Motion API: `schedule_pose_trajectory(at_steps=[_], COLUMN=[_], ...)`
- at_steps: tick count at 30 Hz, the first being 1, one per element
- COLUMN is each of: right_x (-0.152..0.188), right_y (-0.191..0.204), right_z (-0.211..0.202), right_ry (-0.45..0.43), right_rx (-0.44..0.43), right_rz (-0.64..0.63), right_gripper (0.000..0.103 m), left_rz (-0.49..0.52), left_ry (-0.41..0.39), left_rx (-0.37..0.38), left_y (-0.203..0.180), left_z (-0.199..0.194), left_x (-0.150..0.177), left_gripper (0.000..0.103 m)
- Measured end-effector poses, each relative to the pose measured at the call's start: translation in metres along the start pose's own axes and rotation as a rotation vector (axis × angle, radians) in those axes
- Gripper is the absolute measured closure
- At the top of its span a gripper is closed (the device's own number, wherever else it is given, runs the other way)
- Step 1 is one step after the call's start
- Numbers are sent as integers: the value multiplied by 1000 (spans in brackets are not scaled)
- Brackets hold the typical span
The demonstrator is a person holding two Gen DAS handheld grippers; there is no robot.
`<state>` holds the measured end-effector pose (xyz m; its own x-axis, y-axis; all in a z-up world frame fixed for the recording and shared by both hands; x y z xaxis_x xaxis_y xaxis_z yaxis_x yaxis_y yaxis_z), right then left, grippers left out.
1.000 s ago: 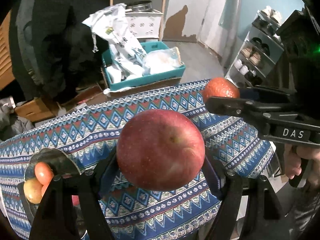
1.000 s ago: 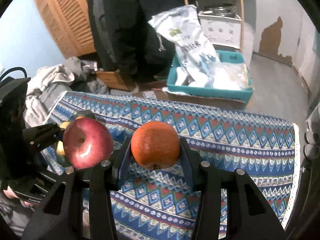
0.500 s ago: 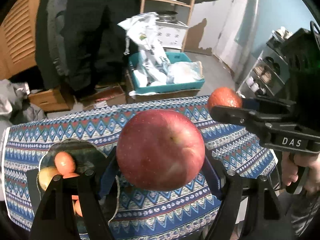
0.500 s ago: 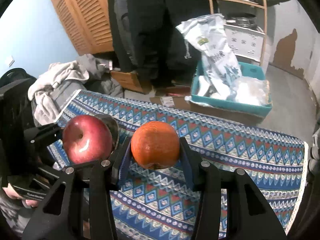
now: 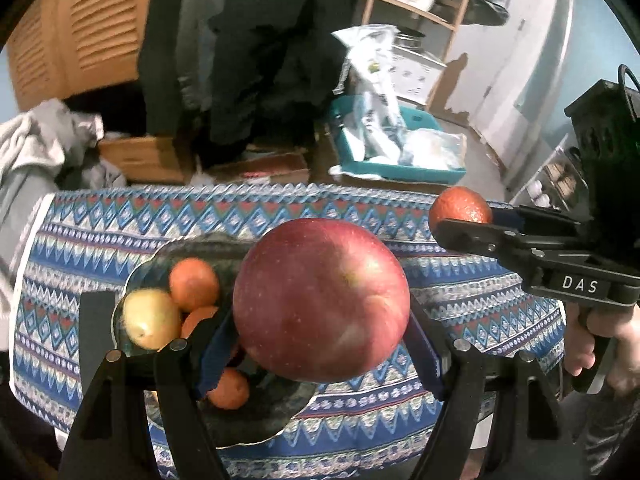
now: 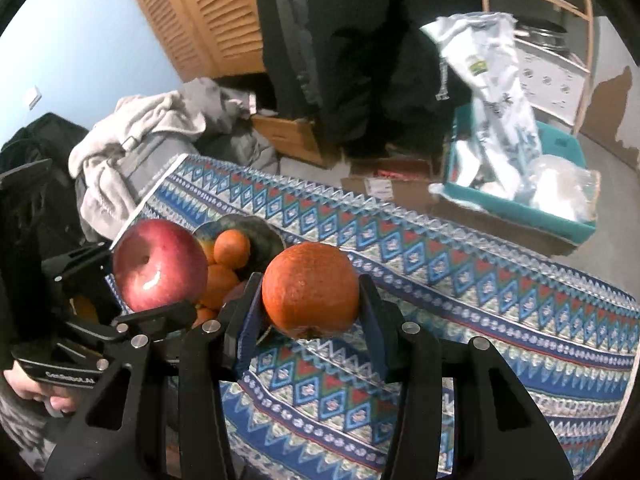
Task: Organize fruits
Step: 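Lift the apple and tangerine and carry them toward the glass bowl, then bring the red apple and tangerine over the glass bowl with both tools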
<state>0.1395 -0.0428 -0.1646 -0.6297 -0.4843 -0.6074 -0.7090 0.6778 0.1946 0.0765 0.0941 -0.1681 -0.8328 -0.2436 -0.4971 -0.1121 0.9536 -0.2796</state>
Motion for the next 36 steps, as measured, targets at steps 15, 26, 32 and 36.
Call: schedule_pose_trajectory(at_steps=[15, 26, 32, 36], right_x=[-18, -17, -16, -11], right_y=[36, 51, 59, 61], right_z=[70, 119, 140, 154], right_ry=[87, 158, 188, 212], right_rx=[-60, -98, -113, -120], right_rz=[-23, -25, -33, -33], right_gripper=[57, 57, 57, 57], left_rz=[-80, -97, -114, -124], left_ry=[85, 183, 240, 246], left_rx=[-38, -42, -53, -53], left_y=[59, 66, 73, 76], left_z=[27, 54, 70, 76], left_x=[32, 62, 72, 74], left_gripper=[24, 24, 24, 24])
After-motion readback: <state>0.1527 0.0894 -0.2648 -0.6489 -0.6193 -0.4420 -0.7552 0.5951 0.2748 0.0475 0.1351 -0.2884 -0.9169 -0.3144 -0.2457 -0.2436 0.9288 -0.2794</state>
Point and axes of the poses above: each gripper's, at about its wrist camera, not at the fingertips, and z roughly the way its jaws point, y to its left, x to its underside, the point moved 6 cm from there along z, roughly the way its jaws point, and after that the axes turned 9 degrees about -z, right-handed, at the moved point
